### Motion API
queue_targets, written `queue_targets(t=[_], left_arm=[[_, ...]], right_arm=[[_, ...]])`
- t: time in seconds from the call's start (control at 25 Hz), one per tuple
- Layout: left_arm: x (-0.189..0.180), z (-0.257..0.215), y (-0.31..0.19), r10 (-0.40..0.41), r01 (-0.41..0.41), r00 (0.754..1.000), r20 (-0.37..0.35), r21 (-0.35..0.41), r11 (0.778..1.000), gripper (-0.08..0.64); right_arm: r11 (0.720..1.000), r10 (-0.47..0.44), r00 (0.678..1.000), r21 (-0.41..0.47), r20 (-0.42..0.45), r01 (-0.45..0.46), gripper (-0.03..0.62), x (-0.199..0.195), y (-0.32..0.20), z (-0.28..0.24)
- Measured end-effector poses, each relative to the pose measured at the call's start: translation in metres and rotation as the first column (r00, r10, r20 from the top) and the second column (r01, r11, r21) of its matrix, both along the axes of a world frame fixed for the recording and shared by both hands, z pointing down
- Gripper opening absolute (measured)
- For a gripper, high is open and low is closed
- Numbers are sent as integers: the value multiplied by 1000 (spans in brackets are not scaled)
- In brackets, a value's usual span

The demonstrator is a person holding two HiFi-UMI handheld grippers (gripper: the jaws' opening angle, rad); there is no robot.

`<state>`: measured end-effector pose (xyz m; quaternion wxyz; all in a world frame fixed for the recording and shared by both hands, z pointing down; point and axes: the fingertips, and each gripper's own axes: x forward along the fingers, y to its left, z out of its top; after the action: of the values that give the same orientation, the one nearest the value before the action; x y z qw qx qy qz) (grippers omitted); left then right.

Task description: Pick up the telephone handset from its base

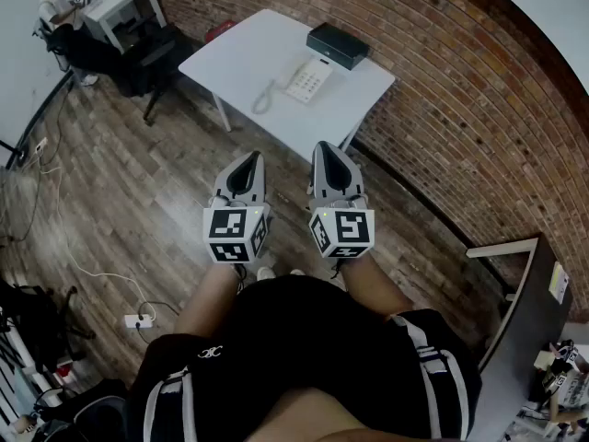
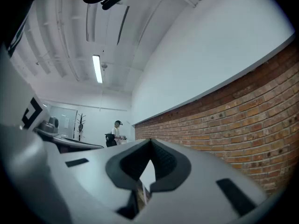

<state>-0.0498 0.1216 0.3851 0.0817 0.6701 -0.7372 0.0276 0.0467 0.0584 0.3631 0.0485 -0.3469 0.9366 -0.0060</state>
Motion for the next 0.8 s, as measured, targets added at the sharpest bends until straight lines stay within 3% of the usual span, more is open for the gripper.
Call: queue_targets(t=[0.6,0.8], left_arm=[[-5,-4,-2,45,-45,999,2,6,999,2],[-18,-5,-1,58,-58,998,4,10,998,2]], right_arm=[[996,37,996,-89,87,-29,-2,0,-1,-2],[997,49,996,-67,77,-44,-2,-14,5,-5]])
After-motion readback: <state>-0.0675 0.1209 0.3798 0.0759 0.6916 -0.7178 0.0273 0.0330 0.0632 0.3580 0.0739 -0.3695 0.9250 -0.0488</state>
